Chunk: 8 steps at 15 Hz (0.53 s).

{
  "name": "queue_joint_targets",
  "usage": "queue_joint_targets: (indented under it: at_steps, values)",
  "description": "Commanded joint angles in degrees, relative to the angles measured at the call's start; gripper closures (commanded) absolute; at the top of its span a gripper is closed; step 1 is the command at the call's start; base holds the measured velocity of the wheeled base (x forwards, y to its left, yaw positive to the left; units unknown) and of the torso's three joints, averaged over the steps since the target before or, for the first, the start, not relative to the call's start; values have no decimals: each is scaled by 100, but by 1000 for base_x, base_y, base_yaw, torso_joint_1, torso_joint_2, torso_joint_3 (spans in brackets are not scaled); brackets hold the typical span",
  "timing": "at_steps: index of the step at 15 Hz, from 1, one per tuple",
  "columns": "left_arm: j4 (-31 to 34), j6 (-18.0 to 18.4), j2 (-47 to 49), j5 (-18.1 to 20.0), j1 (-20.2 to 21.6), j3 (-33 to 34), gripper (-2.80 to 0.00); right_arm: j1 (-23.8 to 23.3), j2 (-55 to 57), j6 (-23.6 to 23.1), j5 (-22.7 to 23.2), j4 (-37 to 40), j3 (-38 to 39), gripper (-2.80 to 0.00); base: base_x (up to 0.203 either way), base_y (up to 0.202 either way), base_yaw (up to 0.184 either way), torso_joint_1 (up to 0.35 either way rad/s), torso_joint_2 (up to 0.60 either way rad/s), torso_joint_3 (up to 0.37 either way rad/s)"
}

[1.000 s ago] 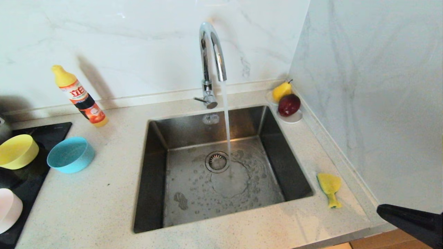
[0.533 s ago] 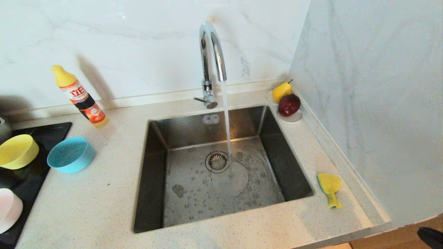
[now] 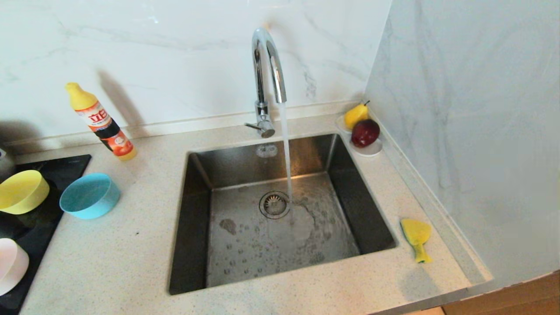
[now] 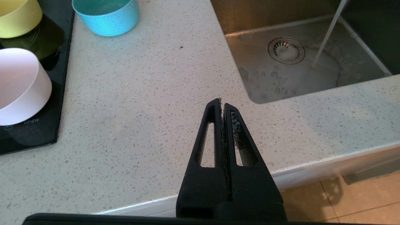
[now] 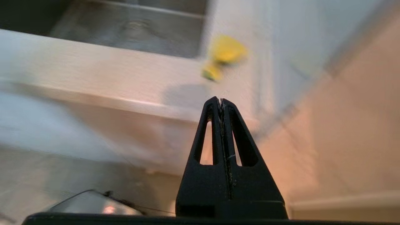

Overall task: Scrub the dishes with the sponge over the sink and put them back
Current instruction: Turn off the faucet

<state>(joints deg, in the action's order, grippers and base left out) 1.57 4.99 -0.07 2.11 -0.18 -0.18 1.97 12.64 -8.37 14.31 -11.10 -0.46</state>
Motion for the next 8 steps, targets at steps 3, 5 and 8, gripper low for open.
queue_joint_targets:
  at_steps: [3, 5, 8]
  values:
    - [1, 2, -1, 0, 1, 1, 0, -162, -1287, 4, -1363, 817, -1, 0, 0, 0, 0, 0, 0, 0]
    - [1, 2, -1, 0, 1, 1, 0, -176, -1281, 52, -1299, 783, 46, 0, 0, 0, 0, 0, 0, 0]
    - [1, 2, -1, 0, 1, 1, 0, -171, -1266, 756, -1349, 1233, 7, 0, 0, 0, 0, 0, 0, 0]
